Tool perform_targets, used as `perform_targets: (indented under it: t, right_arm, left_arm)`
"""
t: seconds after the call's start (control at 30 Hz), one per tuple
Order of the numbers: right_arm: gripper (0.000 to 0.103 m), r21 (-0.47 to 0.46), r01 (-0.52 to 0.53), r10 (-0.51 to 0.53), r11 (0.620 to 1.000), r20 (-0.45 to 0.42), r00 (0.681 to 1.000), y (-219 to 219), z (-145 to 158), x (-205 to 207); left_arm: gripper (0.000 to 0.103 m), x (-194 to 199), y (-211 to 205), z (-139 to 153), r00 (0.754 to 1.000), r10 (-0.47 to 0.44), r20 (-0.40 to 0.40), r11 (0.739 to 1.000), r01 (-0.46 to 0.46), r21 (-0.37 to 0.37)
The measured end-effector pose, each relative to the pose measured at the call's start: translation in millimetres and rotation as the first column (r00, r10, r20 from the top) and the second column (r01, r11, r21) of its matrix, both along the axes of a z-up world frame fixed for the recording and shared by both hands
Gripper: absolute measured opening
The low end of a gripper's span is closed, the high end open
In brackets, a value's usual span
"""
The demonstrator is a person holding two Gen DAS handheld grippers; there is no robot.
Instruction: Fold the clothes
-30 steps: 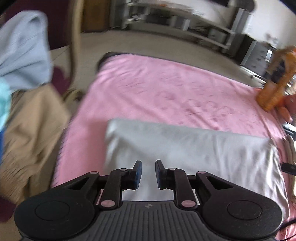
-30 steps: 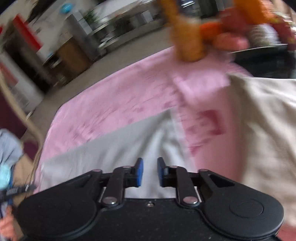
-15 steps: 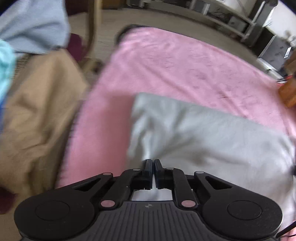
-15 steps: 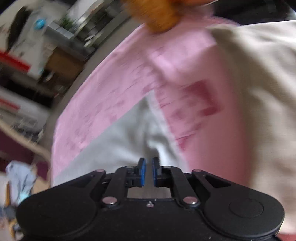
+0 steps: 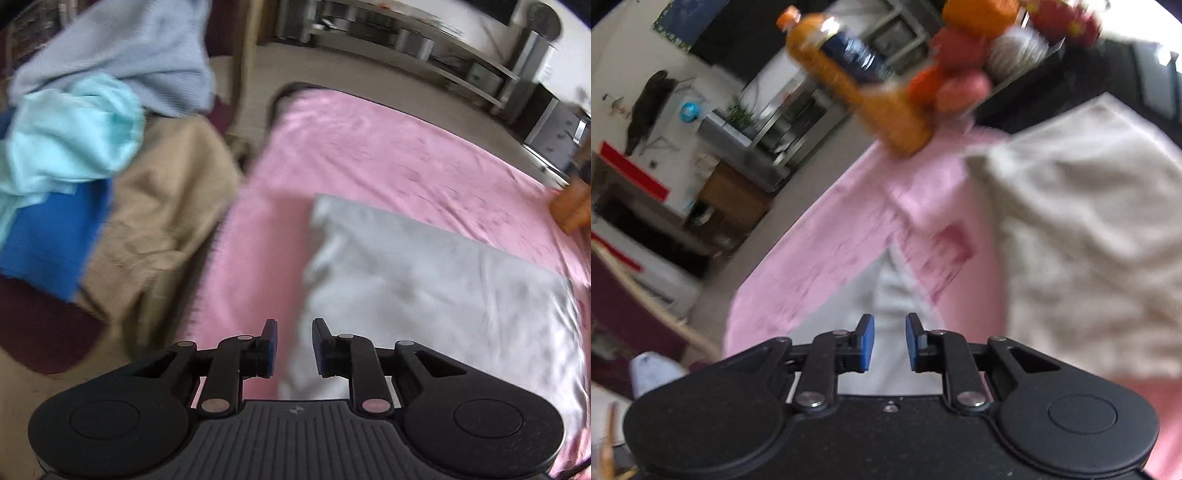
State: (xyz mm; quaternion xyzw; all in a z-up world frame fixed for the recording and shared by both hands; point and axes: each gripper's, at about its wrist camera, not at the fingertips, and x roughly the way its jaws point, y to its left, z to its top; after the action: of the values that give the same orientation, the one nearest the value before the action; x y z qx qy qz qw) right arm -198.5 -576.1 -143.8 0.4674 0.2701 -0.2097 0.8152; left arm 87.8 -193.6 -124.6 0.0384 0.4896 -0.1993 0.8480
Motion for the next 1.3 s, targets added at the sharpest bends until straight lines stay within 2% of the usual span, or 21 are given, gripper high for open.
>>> perform_targets:
  t: [0.17,0.23,0.3,0.33,0.37,0.47,0.57,0.63,0.67,0.7,0.73,0.83,0.93,1.0,1.13,1.3]
  right_arm:
    - [0.019,0.105,-0.156,0.161,0.982,-0.040,0.986,14.6,-20.7,43.7]
    - [0.019,0.156,-0.219,0.232,0.963,-0.066,0.970,21.1,-32.3,61.6]
    - [0.019,0.163,-0.237,0.258,0.958,-0.125,0.958,23.9,-41.8,71.1]
    - [0.014,0.156,-0.233,0.258,0.960,-0.164,0.952,23.1,-45.5,73.0]
    - [0.008,0.159,-0.224,0.252,0.962,-0.189,0.949,21.0,-48.7,72.8]
    - [0.006,0.186,-0.129,0.168,0.974,-0.211,0.963,8.6,-49.4,48.7]
    - [0.001,0.164,-0.019,0.062,0.986,-0.258,0.964,-2.4,-47.2,14.5]
    - [0.000,0.153,0.050,-0.005,0.987,-0.281,0.960,-8.7,-46.4,-7.4]
    - [0.009,0.148,0.083,-0.037,0.985,-0.290,0.956,-11.5,-46.2,-18.0]
    - [0.007,0.140,0.109,-0.063,0.984,-0.294,0.954,-12.6,-45.0,-27.0]
    - [0.008,0.127,0.121,-0.081,0.984,-0.286,0.955,-10.6,-42.0,-33.4]
    - [0.014,0.096,0.152,-0.124,0.984,-0.248,0.961,-4.1,-33.1,-51.5]
    - [0.016,0.137,0.098,-0.081,0.986,-0.124,0.989,6.4,-28.3,-55.1]
    - [0.016,0.153,0.030,-0.015,0.988,-0.095,0.995,13.0,-28.9,-44.4]
    - [0.016,0.125,-0.094,0.110,0.988,-0.129,0.986,27.0,-28.4,-4.6]
    - [0.017,0.116,-0.235,0.253,0.965,-0.174,0.952,46.7,-30.6,27.3]
  left_arm:
    - [0.021,-5.9,-29.8,-16.0,0.992,-0.118,-0.048,0.993,0.117,-0.019]
    - [0.022,-8.4,-39.1,-24.2,0.985,-0.164,-0.059,0.986,0.165,0.009]
    - [0.026,-8.9,-43.1,-33.3,0.981,-0.182,-0.069,0.981,0.186,0.058]
    - [0.029,-9.8,-41.9,-33.2,0.981,-0.185,-0.067,0.979,0.189,0.072]
    - [0.029,-10.7,-40.4,-33.1,0.980,-0.186,-0.066,0.978,0.192,0.084]
    - [0.025,-14.8,-22.7,-31.1,0.987,-0.135,-0.087,0.982,0.145,0.120]
    - [0.029,-21.1,-1.4,-32.3,0.995,-0.059,-0.077,0.981,0.072,0.181]
    - [0.029,-26.4,9.0,-31.6,0.997,-0.025,-0.069,0.978,0.038,0.204]
    - [0.030,-29.0,14.0,-31.7,0.998,-0.007,-0.063,0.976,0.021,0.218]
    - [0.030,-31.7,19.0,-31.3,0.998,0.009,-0.056,0.973,0.004,0.229]
    - [0.030,-34.7,23.8,-27.6,0.999,0.022,-0.048,0.977,-0.011,0.214]
    - [0.016,-43.4,36.8,-17.1,0.998,0.057,-0.027,0.988,-0.052,0.147]
    - [0.019,-48.0,36.8,-9.5,0.999,0.023,-0.033,0.999,-0.021,0.041]
    - [0.019,-51.5,29.8,-7.7,1.000,-0.013,-0.027,1.000,0.013,0.011]
    - [0.021,-53.2,3.1,-11.1,0.996,-0.087,-0.027,0.996,0.086,-0.035]
    - [0.021,-56.9,-33.3,-25.7,0.978,-0.198,-0.058,0.978,0.194,-0.070]
